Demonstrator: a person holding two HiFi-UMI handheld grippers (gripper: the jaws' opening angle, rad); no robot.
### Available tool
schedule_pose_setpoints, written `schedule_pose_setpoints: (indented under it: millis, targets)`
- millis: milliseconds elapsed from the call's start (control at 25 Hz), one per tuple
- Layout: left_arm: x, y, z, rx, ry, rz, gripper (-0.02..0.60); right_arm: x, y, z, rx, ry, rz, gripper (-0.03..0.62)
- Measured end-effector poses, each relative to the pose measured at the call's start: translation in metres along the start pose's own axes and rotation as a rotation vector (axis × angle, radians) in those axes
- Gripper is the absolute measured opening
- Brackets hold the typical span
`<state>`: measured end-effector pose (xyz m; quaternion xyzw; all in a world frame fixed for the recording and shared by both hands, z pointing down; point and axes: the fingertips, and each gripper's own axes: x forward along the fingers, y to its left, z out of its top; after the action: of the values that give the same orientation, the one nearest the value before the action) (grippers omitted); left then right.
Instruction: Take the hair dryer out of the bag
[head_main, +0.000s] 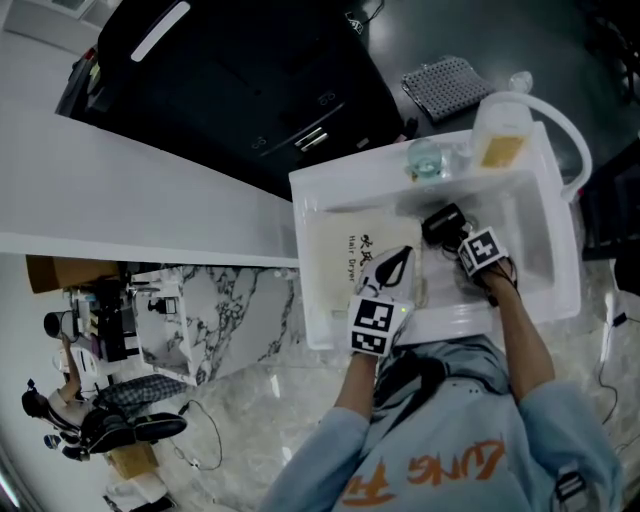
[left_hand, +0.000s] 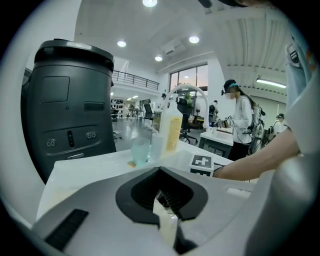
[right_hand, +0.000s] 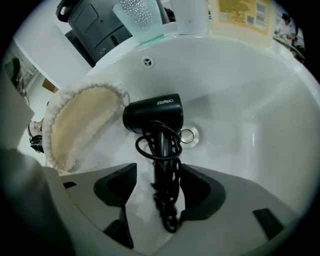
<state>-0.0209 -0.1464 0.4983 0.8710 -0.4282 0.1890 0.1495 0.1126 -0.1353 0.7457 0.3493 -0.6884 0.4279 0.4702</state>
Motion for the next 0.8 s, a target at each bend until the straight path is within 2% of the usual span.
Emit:
schedule_pose_setpoints:
  millis: [80, 200, 320, 360, 440, 480, 560, 640, 800]
  targets:
    - [0.006, -0.004, 0.006, 0.01, -0.008, -0.011, 0.003, -0.005, 0.001, 0.003, -0.007, -0.019, 0.004, 0.285]
    - [0.011, -0.002, 0.019, 0.008, -0.035, -0.005, 0.003, -0.023, 0.009, 0.015, -0.007, -0.096, 0.032, 0.224]
    - [0.015, 0.008, 0.033, -0.018, -0.071, 0.015, 0.003, -0.053, 0.02, 0.043, -0.019, -0.241, 0.062, 0.176]
    - [0.016, 0.012, 0.037, -0.029, -0.082, 0.023, 0.003, -0.067, 0.024, 0.055, -0.025, -0.309, 0.068, 0.132]
    - [0.017, 0.019, 0.047, -0.043, -0.106, 0.038, 0.003, -0.098, 0.035, 0.081, -0.041, -0.465, 0.091, 0.0]
    - [0.017, 0.024, 0.053, -0.036, -0.117, 0.049, 0.003, -0.112, 0.043, 0.091, -0.051, -0.534, 0.12, -0.002]
    - [0.017, 0.031, 0.064, 0.034, -0.121, 0.093, 0.003, -0.141, 0.058, 0.109, -0.08, -0.672, 0.171, -0.002]
    - [0.016, 0.037, 0.078, 0.131, -0.121, 0.139, 0.003, -0.174, 0.065, 0.129, -0.108, -0.829, 0.168, -0.003]
    - [0.008, 0.047, 0.12, 0.189, -0.196, 0.185, 0.003, -0.231, 0.08, 0.167, -0.123, -1.027, 0.175, -0.003]
